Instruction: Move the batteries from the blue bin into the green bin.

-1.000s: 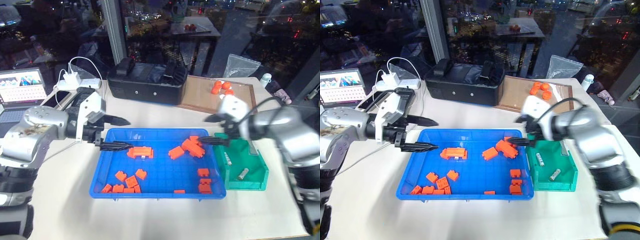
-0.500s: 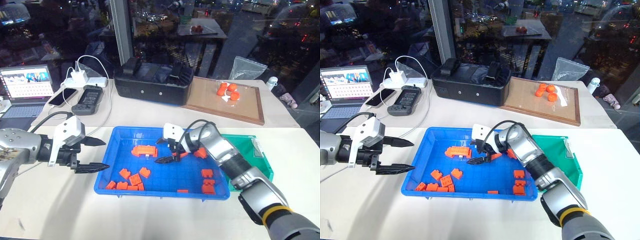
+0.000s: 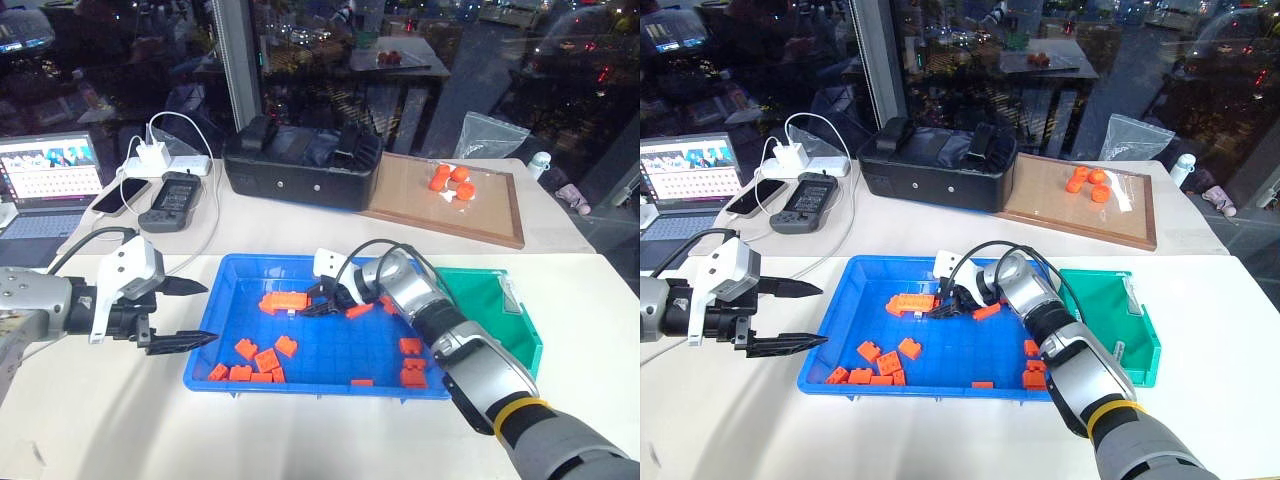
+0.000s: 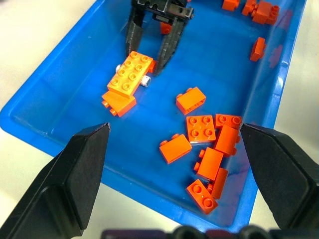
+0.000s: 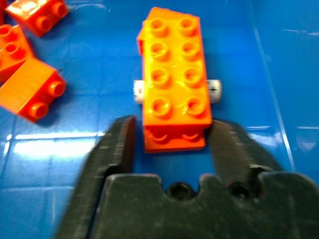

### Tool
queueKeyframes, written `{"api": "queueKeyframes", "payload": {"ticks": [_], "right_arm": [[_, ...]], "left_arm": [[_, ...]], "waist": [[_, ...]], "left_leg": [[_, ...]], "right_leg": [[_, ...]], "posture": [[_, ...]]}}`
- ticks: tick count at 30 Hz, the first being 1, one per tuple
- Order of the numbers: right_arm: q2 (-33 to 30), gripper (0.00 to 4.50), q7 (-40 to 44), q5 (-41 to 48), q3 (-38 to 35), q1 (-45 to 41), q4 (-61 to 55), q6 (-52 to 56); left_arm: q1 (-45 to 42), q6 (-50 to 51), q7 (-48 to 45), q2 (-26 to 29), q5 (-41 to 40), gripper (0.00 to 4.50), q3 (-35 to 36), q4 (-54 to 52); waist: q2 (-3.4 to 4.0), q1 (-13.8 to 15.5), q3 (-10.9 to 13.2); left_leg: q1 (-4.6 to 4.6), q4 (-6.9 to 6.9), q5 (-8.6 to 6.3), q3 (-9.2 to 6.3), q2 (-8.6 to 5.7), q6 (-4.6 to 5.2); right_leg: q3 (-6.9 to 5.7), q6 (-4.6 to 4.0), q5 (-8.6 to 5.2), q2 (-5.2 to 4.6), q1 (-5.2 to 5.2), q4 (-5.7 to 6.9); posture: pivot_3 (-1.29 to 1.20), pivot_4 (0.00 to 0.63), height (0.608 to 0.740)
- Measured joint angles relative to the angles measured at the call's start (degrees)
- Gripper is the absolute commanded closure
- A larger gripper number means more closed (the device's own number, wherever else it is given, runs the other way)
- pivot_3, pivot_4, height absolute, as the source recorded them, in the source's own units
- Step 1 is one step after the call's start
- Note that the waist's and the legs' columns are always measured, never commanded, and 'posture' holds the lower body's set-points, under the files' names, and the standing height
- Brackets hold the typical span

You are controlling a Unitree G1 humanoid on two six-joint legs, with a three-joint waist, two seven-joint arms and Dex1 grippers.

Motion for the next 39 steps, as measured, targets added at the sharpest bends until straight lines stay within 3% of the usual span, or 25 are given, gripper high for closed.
{"api": "queueKeyframes", "payload": {"ticks": [6, 18, 20, 24, 26, 27, 33, 39], "right_arm": [[-3.02, 3.1, 1.9, -0.01, -1.89, 2.05, -5.95, 1.88], [-22.88, 3.1, 11.56, 6.52, -4.92, 17.45, -45.97, 20.93], [-26.99, 2.09, 12.77, 6.91, -4.59, 19.65, -49.79, 23.65], [-30.68, 0.81, 13.24, 7.49, -4.77, 19.91, -52.65, 27.82], [-30.31, 0.11, 13.12, 8.89, -5.02, 19.34, -53.02, 28.61], [-29.88, 0.01, 12.92, 9.32, -5.02, 18.97, -53.02, 28.88], [-22.98, 0.01, 8.24, 7.77, -3.9, 14.84, -48.31, 24.93], [-8.53, 0.01, 1.51, 4.43, -0.35, 9.43, -35.02, 19.67]], "left_arm": [[-2.12, -1.4, -0.23, 0.0, 0.42, 0.0, -2.56, 1.72], [-10.38, -5.21, -1.96, -0.78, 2.45, 0.0, -11.01, 7.91], [-11.87, -5.99, -2.47, -1.17, 3.01, 0.0, -12.36, 9.04], [-13.36, -6.67, -3.16, -1.92, 3.68, 0.0, -14.53, 10.39], [-13.76, -7.31, -3.43, -2.0, 4.33, 0.0, -15.3, 10.91], [-13.88, -7.53, -3.55, -2.02, 4.41, 0.0, -15.45, 11.12], [-13.91, -7.7, -3.79, -2.03, 4.56, 0.0, -15.47, 11.15], [-11.28, -7.32, -3.44, -1.59, 4.35, 0.0, -13.26, 9.65]], "waist": [[0.0, 0.23, 0.0], [-0.01, 0.29, -0.01], [-0.02, 0.31, 0.0], [-0.04, 0.18, 0.0], [-0.05, 0.06, 0.0], [-0.05, 0.06, 0.0], [-0.07, 0.16, 0.0], [-0.09, 0.1, 0.01]], "left_leg": [[-0.02, -0.02, 0.0, 0.0, -0.01, -0.01], [-0.07, -0.02, -0.02, 0.0, -0.01, -0.02], [-0.09, 0.0, -0.02, 0.01, -0.02, -0.01], [-0.09, 0.01, -0.01, 0.0, -0.01, -0.01], [-0.07, 0.0, -0.01, 0.0, 0.0, 0.0], [-0.07, 0.0, -0.02, -0.01, 0.0, 0.0], [-0.1, 0.01, -0.01, -0.01, -0.01, 0.01], [-0.12, 0.0, -0.01, -0.01, 0.01, 0.01]], "right_leg": [[0.0, -0.01, -0.01, -0.01, -0.01, -0.01], [0.0, -0.03, -0.04, 0.0, -0.03, -0.05], [0.01, -0.03, -0.05, -0.02, -0.04, -0.08], [0.03, -0.09, -0.09, 0.0, -0.07, -0.08], [0.05, -0.09, -0.08, 0.02, -0.07, -0.07], [0.04, -0.09, -0.08, 0.03, -0.07, -0.07], [0.03, -0.06, -0.1, 0.03, -0.08, -0.06], [0.03, -0.06, -0.1, 0.08, -0.1, 0.0]], "posture": [[0.0, 0.15, 0.735], [0.0, 0.15, 0.735], [0.0, 0.15, 0.735], [0.0, 0.15, 0.735], [0.0, 0.15, 0.735], [0.0, 0.15, 0.735], [0.0, 0.15, 0.735], [0.0, 0.15, 0.735]]}}
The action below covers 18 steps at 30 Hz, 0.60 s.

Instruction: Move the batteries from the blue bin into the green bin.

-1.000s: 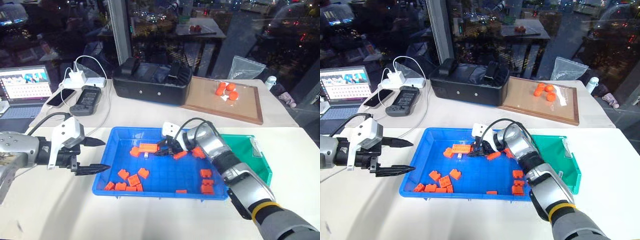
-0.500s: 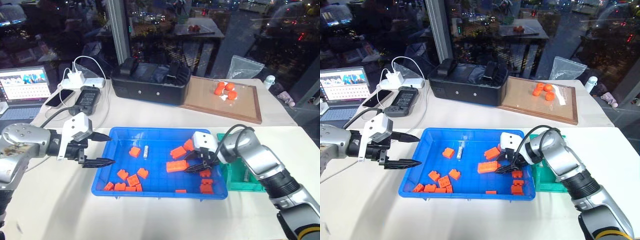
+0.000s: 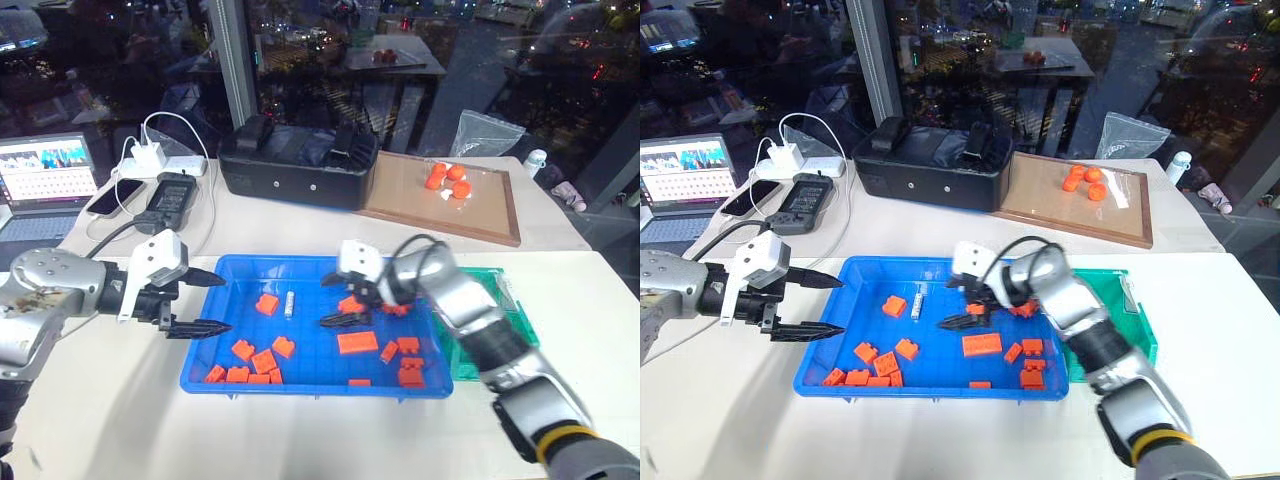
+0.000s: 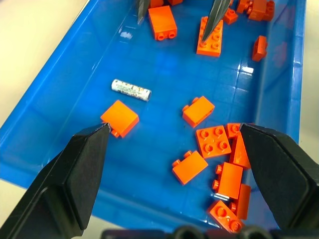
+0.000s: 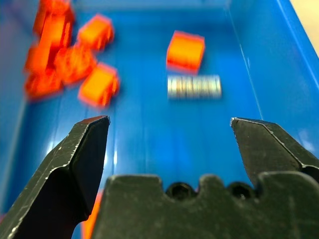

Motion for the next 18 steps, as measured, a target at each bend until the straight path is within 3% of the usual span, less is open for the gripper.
{"api": "queueKeyframes", "payload": {"ticks": [10, 13, 16, 18], "right_arm": [[11.68, 0.01, -8.34, -6.62, 1.32, -8.47, 27.67, -11.72], [12.14, 0.62, -7.73, -7.04, 1.03, -8.77, 30.72, -13.31], [12.1, 1.75, -6.39, -7.14, 0.93, -9.0, 31.02, -13.86], [11.67, 2.0, -5.63, -7.02, 0.68, -8.54, 30.26, -13.98]], "left_arm": [[4.28, 2.28, 0.94, 1.44, -1.14, 0.0, 4.73, -3.27], [4.79, 2.68, 1.15, 1.47, -1.4, 0.0, 5.34, -3.78], [4.89, 3.02, 1.45, 1.59, -1.67, 0.0, 5.8, -4.19], [4.88, 3.45, 1.59, 1.59, -2.11, 0.0, 5.87, -4.44]], "waist": [[-0.03, 0.04, 0.0], [-0.03, 0.02, 0.0], [-0.03, -0.08, 0.0], [-0.03, -0.03, 0.0]], "left_leg": [[0.06, 0.01, 0.01, -0.01, -0.02, -0.04], [0.05, -0.01, 0.01, -0.01, -0.02, -0.04], [0.07, -0.02, 0.01, -0.01, -0.01, -0.04], [0.07, -0.02, 0.01, -0.01, -0.01, -0.04]], "right_leg": [[-0.07, 0.02, -0.01, -0.06, 0.06, 0.07], [-0.06, 0.02, -0.01, -0.06, 0.06, 0.08], [-0.06, 0.02, -0.01, -0.05, 0.06, 0.09], [-0.07, 0.02, -0.01, -0.05, 0.06, 0.09]], "posture": [[0.0, 0.15, 0.735], [0.0, 0.15, 0.735], [0.0, 0.15, 0.735], [0.0, 0.15, 0.735]]}}
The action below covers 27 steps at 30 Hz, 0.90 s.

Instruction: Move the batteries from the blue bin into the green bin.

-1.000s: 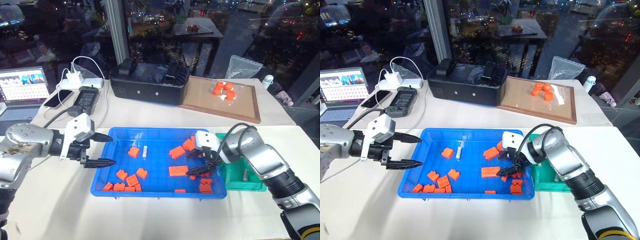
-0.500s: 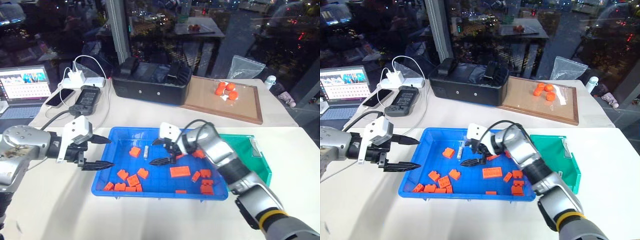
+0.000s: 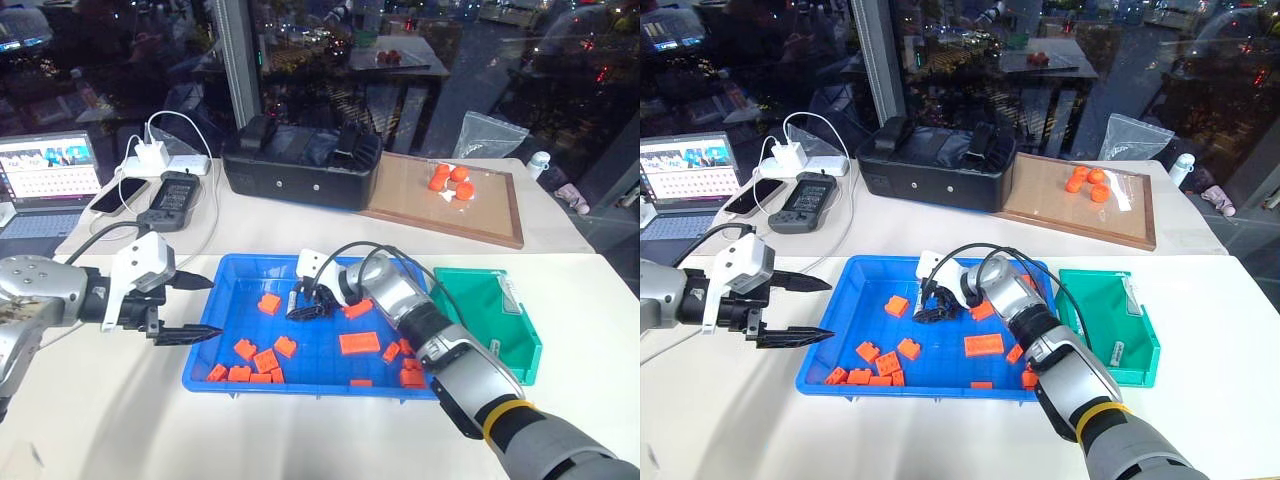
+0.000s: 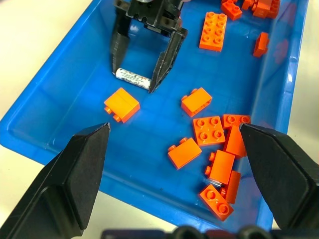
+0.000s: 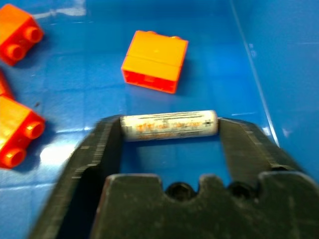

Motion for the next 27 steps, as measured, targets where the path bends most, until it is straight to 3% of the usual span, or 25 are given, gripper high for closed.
{"api": "queueKeyframes", "payload": {"ticks": [4, 7, 14, 19, 27], "right_arm": [[-3.7, 2.0, 3.05, 2.08, -2.26, 3.91, -8.03, 0.19], [-10.36, 2.0, 7.28, 5.15, -4.55, 8.4, -19.69, 0.82], [-29.35, 2.0, 9.2, 12.5, -16.83, 16.17, -43.47, 17.87], [-41.11, 2.0, 7.57, 13.93, -24.26, 21.84, -50.2, 25.1], [-51.19, 2.0, 5.0, 12.02, -28.25, 30.1, -50.97, 25.22]], "left_arm": [[-1.38, 0.16, 0.04, -0.29, -0.16, 0.0, -0.41, 0.05], [-5.38, 0.35, -0.07, -1.78, -1.92, 0.0, -1.25, 1.02], [-19.53, 0.26, -1.88, -10.01, -3.74, 0.0, -8.14, 7.29], [-27.59, -0.31, -4.4, -16.41, -3.61, 0.0, -13.17, 12.37], [-33.16, -4.18, -7.63, -21.85, -0.24, 0.0, -17.74, 19.6]], "waist": [[0.0, 0.33, 0.0], [0.0, 0.79, 0.0], [0.01, 1.28, 0.0], [-0.02, 1.33, 0.0], [0.01, 0.55, -0.01]], "left_leg": [[-0.07, 0.02, 0.0, -0.01, -0.01, -0.01], [-0.07, 0.05, 0.0, -0.01, -0.03, -0.02], [-0.08, 0.09, 0.01, 0.0, -0.05, 0.0], [-0.1, 0.07, 0.0, -0.02, -0.08, 0.02], [-0.08, 0.09, -0.01, -0.05, -0.11, 0.05]], "right_leg": [[-0.04, 0.02, -0.01, -0.03, 0.0, -0.02], [-0.05, 0.07, -0.03, -0.06, 0.06, -0.07], [0.0, 0.08, -0.03, -0.03, 0.06, -0.1], [0.05, 0.09, -0.04, -0.01, 0.07, -0.18], [0.14, 0.17, -0.08, 0.01, 0.09, -0.17]], "posture": [[0.0, 0.15, 0.735], [0.0, 0.15, 0.735], [0.0, 0.15, 0.735], [0.0, 0.15, 0.735], [0.0, 0.15, 0.735]]}}
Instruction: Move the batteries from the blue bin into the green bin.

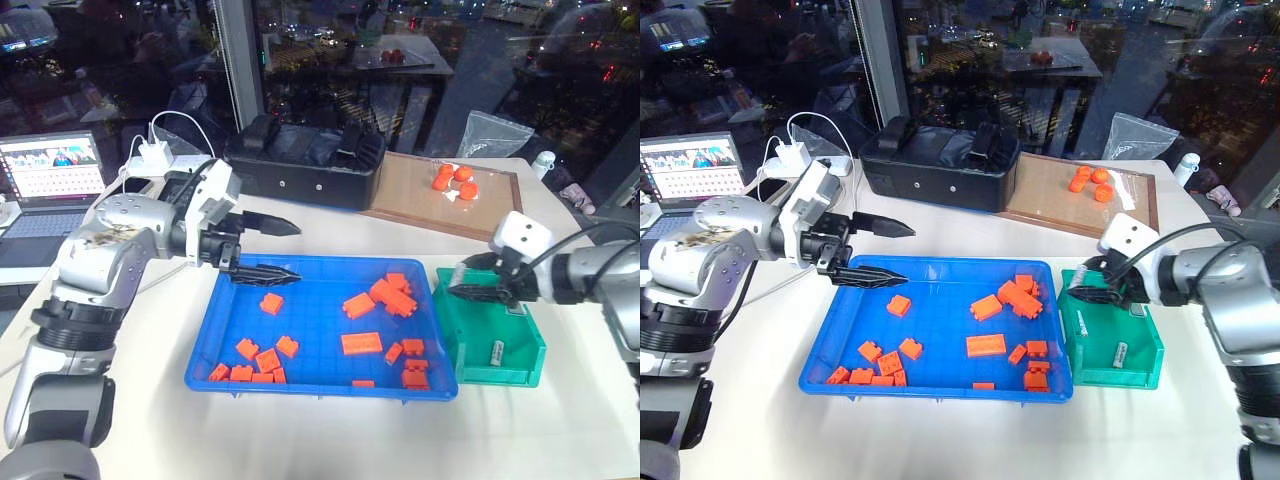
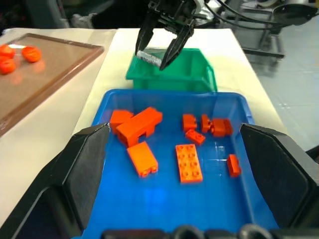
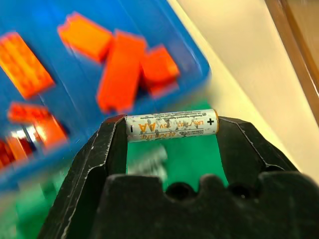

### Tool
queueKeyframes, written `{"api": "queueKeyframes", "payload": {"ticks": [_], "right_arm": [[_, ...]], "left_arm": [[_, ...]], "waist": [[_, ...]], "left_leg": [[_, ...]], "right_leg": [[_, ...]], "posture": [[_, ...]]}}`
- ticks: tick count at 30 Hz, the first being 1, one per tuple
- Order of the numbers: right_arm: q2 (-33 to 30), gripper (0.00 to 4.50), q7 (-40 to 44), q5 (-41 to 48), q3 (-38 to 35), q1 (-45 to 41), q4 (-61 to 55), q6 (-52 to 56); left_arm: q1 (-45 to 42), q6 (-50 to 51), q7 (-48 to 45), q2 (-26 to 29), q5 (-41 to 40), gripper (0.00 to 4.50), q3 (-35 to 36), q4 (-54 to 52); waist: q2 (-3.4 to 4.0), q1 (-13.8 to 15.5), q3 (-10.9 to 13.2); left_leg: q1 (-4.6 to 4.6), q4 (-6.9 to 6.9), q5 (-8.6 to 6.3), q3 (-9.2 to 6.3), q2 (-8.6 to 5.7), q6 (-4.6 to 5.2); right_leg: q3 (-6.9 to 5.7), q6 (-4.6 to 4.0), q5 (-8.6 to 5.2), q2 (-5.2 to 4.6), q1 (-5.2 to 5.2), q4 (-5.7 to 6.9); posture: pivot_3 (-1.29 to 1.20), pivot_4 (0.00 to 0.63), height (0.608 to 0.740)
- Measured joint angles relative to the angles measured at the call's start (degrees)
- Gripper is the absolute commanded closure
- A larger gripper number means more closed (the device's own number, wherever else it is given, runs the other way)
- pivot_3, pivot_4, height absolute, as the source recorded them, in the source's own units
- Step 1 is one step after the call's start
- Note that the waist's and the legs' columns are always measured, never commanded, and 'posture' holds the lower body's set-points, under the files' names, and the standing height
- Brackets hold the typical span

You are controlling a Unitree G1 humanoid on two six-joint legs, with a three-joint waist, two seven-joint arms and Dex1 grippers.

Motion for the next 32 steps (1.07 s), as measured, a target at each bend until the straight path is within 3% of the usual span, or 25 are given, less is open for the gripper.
{"api": "queueKeyframes", "payload": {"ticks": [5, 6, 7, 9, 10, 17, 24, 28, 32], "right_arm": [[-3.65, 2.0, -0.82, -3.27, 2.21, 4.13, 0.82, -3.37], [-3.83, 1.0, -0.86, -3.73, 2.47, 5.05, 1.63, -3.73], [-3.84, 0.89, -0.83, -3.72, 2.65, 5.73, 2.11, -3.81], [-3.84, 0.14, -0.63, -3.06, 2.66, 6.71, 1.84, -3.8], [-3.84, 0.06, -0.58, -2.64, 2.62, 6.81, 1.66, -3.8], [-3.83, 0.06, 1.49, 4.51, -3.33, 6.62, 1.79, -0.56], [-2.5, 0.06, 2.22, 17.0, -20.94, 7.21, 1.28, 5.71], [5.71, 0.06, -2.7, 19.06, -29.23, 13.51, 0.69, 4.68], [11.33, 0.06, -8.48, 19.16, -31.08, 18.04, -1.01, 3.78]], "left_arm": [[-0.36, -3.49, 0.42, -1.56, 3.61, 0.0, -1.62, 3.34], [-0.36, -4.4, 1.06, -2.12, 3.96, 0.0, -1.49, 3.75], [-0.38, -4.75, 2.87, -3.43, 4.1, 0.0, -0.67, 3.82], [-0.67, -5.68, 7.16, -5.59, 4.74, 0.0, 0.84, 3.65], [-0.73, -5.86, 8.5, -5.74, 4.88, 0.0, 1.32, 3.35], [2.78, -5.61, 15.18, -5.02, 6.97, 0.0, 3.54, -0.72], [6.22, -1.74, 20.02, -3.39, 4.76, 0.0, 9.74, -3.14], [11.66, 0.13, 22.4, -2.38, 4.48, 0.0, 12.37, -4.98], [14.09, 1.44, 24.61, -2.58, 4.34, 0.0, 13.02, -5.56]], "waist": [[-0.01, -0.25, 0.0], [-0.01, -0.24, 0.0], [-0.01, -0.16, 0.01], [-0.02, -0.11, 0.01], [-0.02, -0.14, 0.01], [0.02, -0.3, -0.01], [-0.03, 0.06, 0.0], [-0.08, 0.2, -0.04], [-0.06, 0.29, -0.04]], "left_leg": [[-0.01, 0.02, 0.0, -0.02, -0.02, 0.0], [-0.02, 0.03, 0.0, -0.01, -0.03, 0.0], [-0.02, 0.05, 0.0, -0.03, -0.05, 0.0], [-0.03, 0.08, 0.0, -0.05, -0.05, 0.0], [-0.03, 0.07, 0.0, -0.07, -0.05, 0.0], [0.05, 0.04, 0.0, -0.08, -0.05, 0.0], [0.05, 0.03, 0.0, -0.13, -0.04, -0.01], [0.13, 0.05, -0.01, -0.13, -0.04, 0.0], [0.12, 0.06, 0.01, -0.11, -0.07, -0.02]], "right_leg": [[0.0, 0.14, -0.08, -0.01, 0.02, -0.01], [0.01, 0.14, -0.07, -0.03, 0.02, -0.02], [0.01, 0.16, -0.06, -0.04, 0.04, -0.02], [0.01, 0.18, -0.04, -0.05, 0.05, -0.01], [0.02, 0.2, -0.03, -0.04, 0.06, -0.01], [0.04, 0.13, 0.01, -0.03, 0.12, -0.01], [-0.03, 0.15, 0.02, -0.05, 0.22, -0.11], [-0.02, 0.16, 0.02, -0.07, 0.31, -0.11], [0.02, 0.2, 0.04, -0.08, 0.26, -0.05]], "posture": [[0.0, 0.15, 0.735], [0.0, 0.15, 0.735], [0.0, 0.15, 0.735], [0.0, 0.15, 0.735], [0.0, 0.15, 0.735], [0.0, 0.15, 0.735], [0.0, 0.15, 0.735], [0.0, 0.15, 0.735], [0.0, 0.15, 0.735]]}}
